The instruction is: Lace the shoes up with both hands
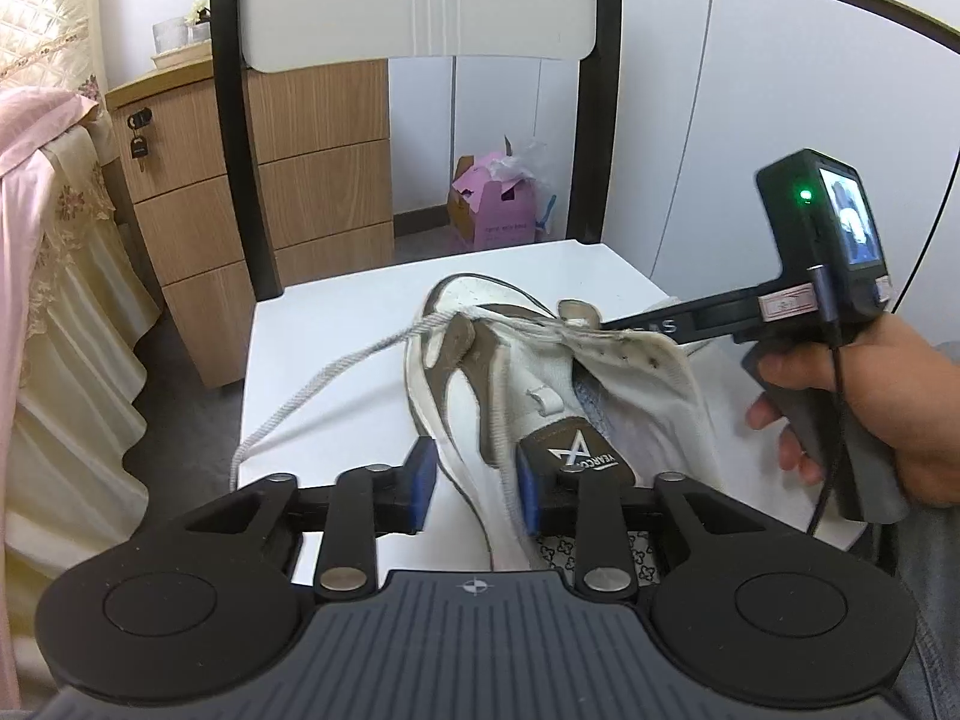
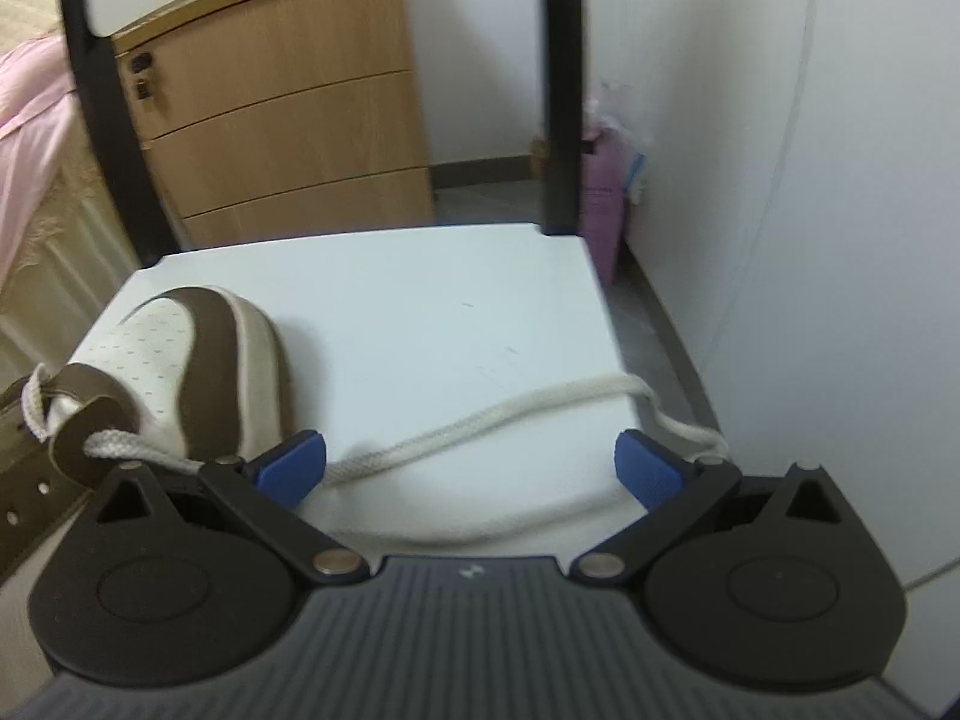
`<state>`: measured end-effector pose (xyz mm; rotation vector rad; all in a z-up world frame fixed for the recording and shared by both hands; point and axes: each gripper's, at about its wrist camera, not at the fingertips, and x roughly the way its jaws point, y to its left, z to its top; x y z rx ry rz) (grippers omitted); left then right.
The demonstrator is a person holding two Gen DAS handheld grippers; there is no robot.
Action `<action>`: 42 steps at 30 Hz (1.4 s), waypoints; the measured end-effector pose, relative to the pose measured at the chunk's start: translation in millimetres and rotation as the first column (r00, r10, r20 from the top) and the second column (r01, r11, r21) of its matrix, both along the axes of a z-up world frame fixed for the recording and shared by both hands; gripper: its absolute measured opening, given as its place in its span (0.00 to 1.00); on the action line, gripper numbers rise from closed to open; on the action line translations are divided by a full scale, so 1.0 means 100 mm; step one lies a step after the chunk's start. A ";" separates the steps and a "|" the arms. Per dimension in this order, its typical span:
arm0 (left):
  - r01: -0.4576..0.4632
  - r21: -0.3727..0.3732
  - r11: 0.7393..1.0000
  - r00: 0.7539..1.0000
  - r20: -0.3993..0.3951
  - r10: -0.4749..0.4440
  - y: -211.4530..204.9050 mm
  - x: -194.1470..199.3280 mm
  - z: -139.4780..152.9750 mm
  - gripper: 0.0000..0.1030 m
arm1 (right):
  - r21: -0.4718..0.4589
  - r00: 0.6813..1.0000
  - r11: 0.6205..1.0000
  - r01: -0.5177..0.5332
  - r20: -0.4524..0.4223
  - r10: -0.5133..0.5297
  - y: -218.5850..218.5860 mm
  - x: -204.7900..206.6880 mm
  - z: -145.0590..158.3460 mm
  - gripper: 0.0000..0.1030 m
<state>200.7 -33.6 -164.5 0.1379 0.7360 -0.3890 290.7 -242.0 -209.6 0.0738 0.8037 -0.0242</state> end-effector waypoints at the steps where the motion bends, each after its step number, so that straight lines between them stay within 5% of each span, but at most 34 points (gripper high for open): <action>1: -0.021 0.017 1.000 1.000 0.012 0.020 -0.02 -0.01 0.00 0.12 | 0.002 1.000 1.000 -0.002 0.009 0.002 0.01 0.01 0.00 1.00; 9: -0.118 0.053 0.992 0.993 0.014 0.117 0.14 -0.01 0.03 0.09 | 0.029 0.996 0.998 -0.060 0.066 0.058 0.29 0.09 -0.05 1.00; 16: -0.105 0.071 0.992 0.994 0.020 0.104 0.11 -0.02 0.04 0.10 | 0.052 0.989 0.995 -0.082 0.130 0.074 0.27 0.05 -0.09 1.00; 42: -0.095 0.050 0.994 0.995 0.012 0.094 0.15 0.00 0.04 0.10 | 0.054 0.989 0.995 -0.082 0.131 0.074 0.25 0.03 -0.08 1.00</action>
